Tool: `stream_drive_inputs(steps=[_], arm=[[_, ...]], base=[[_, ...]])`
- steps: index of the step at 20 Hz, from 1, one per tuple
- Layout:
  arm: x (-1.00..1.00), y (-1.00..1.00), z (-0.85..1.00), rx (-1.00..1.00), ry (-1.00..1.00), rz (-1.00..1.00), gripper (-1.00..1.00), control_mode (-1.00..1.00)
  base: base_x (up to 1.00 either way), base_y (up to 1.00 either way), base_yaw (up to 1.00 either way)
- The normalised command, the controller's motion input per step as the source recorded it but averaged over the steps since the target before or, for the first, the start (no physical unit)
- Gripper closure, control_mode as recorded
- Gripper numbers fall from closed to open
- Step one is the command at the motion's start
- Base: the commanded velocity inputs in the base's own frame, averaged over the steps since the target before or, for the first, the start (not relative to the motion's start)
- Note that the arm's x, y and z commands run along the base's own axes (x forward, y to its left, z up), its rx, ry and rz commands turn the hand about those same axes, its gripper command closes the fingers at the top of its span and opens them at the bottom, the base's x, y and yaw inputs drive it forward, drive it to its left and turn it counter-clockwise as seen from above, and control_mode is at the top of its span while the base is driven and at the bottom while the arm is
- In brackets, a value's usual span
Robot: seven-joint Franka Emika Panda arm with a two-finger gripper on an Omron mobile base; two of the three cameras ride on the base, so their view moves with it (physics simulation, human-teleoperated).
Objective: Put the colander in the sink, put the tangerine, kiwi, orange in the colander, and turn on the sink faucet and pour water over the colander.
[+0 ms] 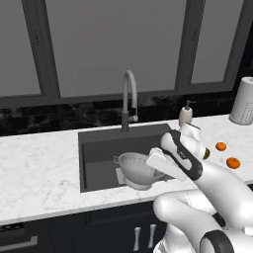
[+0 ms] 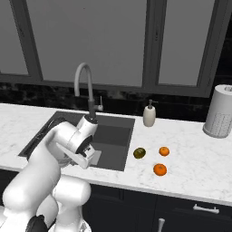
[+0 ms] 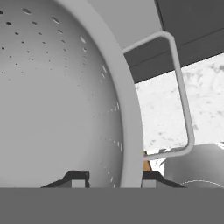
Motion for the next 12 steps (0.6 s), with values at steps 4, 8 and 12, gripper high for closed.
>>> stream_drive_inputs(steps=[4, 8, 12], arm=[[0.29, -0.19, -0.19, -0.02, 0.0, 0.0, 1.0, -1.0], [0.53, -0.05, -0.16, -0.04, 0.0, 0.0, 1.0, -1.0], [0.71, -0.03, -0.01, -0.05, 0.0, -0.01, 1.0, -1.0]], base=[[0.0, 0.0, 0.0], [0.0, 0.0, 0.0], [0.0, 0.0, 0.0]])
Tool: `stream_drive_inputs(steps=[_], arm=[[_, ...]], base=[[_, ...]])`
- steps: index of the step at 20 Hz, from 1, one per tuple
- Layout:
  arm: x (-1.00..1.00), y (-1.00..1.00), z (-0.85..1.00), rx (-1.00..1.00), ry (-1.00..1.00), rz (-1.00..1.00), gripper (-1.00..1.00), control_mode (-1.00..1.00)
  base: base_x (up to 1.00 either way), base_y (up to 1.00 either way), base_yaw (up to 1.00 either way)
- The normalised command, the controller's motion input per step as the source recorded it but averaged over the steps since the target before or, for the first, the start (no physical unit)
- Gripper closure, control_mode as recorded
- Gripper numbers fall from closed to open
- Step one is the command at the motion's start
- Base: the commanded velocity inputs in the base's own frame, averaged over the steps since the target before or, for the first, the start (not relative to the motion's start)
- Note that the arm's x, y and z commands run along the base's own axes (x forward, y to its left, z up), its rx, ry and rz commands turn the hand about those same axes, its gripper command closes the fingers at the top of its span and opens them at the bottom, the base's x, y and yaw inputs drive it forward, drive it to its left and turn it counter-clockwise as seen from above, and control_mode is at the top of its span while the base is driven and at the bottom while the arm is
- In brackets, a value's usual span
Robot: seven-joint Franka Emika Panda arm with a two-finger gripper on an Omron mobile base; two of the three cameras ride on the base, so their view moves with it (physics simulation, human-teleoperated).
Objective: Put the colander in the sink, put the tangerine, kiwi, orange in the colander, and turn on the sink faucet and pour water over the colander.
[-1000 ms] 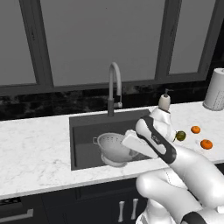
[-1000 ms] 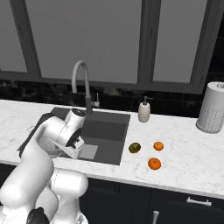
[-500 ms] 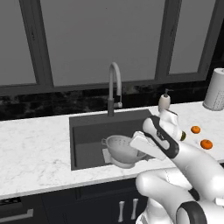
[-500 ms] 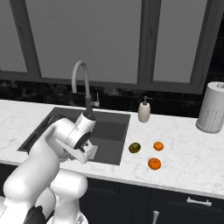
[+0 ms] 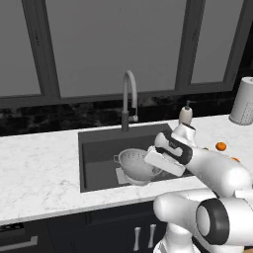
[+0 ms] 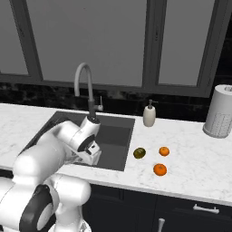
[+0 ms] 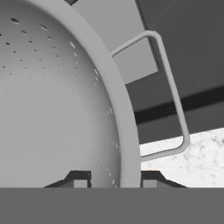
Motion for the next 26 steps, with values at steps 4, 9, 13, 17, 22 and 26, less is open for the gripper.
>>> stream_drive_inputs(steps=[4, 9, 13, 17, 22, 26], arm=[[0.58, -0.25, 0.0, 0.0, 0.0, -0.06, 1.0, -1.0], [0.68, -0.24, 0.0, 0.0, 0.02, -0.07, 1.0, -1.0], [0.51, -0.05, -0.04, -0.05, 0.0, -0.03, 1.0, -1.0], [0.35, -0.01, -0.26, -0.1, 0.0, 0.0, 1.0, -1.0], [0.21, -0.07, -0.47, -0.06, 0.0, 0.0, 1.0, -1.0], [0.18, -0.04, -0.6, -0.05, 0.0, 0.02, 1.0, -1.0]], base=[[0.0, 0.0, 0.0], [0.0, 0.0, 0.0], [0.0, 0.0, 0.0], [0.0, 0.0, 0.0], [0.0, 0.0, 0.0], [0.0, 0.0, 0.0]])
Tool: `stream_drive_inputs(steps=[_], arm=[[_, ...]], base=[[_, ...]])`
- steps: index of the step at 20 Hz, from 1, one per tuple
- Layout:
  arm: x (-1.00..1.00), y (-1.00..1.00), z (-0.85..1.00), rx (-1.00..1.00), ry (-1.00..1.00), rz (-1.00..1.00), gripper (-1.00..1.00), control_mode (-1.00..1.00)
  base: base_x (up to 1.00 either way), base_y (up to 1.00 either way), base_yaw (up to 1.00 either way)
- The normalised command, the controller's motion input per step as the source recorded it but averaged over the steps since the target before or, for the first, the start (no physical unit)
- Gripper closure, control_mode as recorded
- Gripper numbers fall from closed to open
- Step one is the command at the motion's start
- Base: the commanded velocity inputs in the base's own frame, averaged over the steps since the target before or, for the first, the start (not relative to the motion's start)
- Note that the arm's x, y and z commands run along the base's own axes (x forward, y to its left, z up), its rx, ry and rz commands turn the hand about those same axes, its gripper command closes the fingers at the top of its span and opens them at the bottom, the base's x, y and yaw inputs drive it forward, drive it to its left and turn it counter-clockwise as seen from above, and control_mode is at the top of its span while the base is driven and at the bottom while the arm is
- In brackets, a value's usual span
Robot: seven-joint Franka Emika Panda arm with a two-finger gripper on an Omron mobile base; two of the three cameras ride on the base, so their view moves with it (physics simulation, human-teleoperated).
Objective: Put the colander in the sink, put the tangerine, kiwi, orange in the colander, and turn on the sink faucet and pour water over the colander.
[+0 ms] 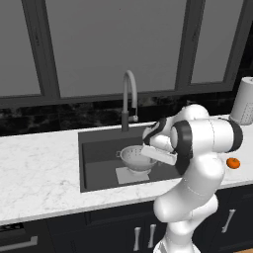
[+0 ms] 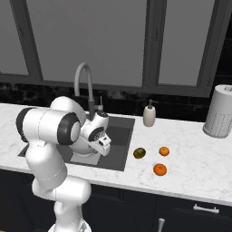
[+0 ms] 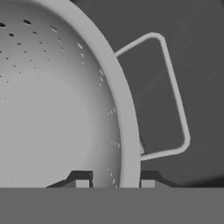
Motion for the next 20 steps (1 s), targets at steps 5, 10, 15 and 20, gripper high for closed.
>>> stream_drive_inputs(steps=[5, 10, 15, 20], arm=[[0.2, -0.01, -0.55, 0.0, 0.02, 0.0, 1.0, -1.0], [0.32, 0.0, -0.3, 0.0, 0.01, 0.0, 1.0, -1.0], [0.58, 0.05, -0.16, 0.0, 0.02, 0.0, 1.0, -1.0], [0.59, 0.13, -0.18, 0.0, 0.03, 0.0, 1.0, -1.0]], base=[[0.0, 0.0, 0.0], [0.0, 0.0, 0.0], [0.0, 0.0, 0.0], [0.0, 0.0, 0.0]])
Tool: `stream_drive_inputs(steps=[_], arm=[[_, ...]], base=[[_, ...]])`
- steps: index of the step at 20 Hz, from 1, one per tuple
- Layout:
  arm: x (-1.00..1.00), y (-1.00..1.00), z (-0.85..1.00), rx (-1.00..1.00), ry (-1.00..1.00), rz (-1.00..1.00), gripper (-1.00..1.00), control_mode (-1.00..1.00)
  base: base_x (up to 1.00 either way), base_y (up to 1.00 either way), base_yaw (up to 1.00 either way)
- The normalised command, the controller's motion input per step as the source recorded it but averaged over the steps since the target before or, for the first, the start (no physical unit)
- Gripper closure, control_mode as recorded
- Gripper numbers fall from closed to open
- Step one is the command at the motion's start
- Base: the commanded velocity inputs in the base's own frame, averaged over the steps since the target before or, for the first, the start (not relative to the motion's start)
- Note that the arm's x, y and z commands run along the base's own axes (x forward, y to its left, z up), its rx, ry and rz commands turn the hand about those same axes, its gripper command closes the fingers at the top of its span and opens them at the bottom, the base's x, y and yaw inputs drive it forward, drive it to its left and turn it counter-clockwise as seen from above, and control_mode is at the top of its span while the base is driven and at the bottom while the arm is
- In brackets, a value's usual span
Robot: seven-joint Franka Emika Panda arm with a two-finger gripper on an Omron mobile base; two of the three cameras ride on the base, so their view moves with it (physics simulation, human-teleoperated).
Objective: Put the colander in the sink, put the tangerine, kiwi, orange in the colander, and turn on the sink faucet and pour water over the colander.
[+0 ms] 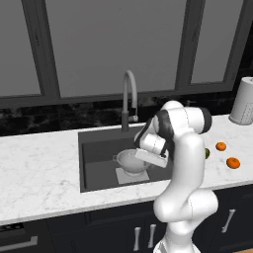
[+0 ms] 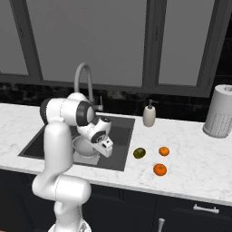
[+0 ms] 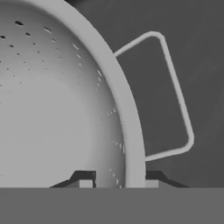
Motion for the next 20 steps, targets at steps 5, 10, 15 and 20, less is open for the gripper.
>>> stream_drive_inputs(steps=[5, 10, 15, 20], arm=[[0.45, 0.04, -0.3, 0.0, 0.04, 0.0, 1.0, -1.0], [0.3, 0.02, -0.26, 0.0, 0.04, 0.0, 1.0, -1.0], [0.0, 0.02, 0.0, 0.0, 0.07, 0.0, 1.0, -1.0], [0.0, 0.11, 0.01, 0.0, 0.15, 0.0, 1.0, -1.0]], base=[[0.0, 0.0, 0.0], [0.0, 0.0, 0.0], [0.0, 0.0, 0.0], [0.0, 0.0, 0.0]])
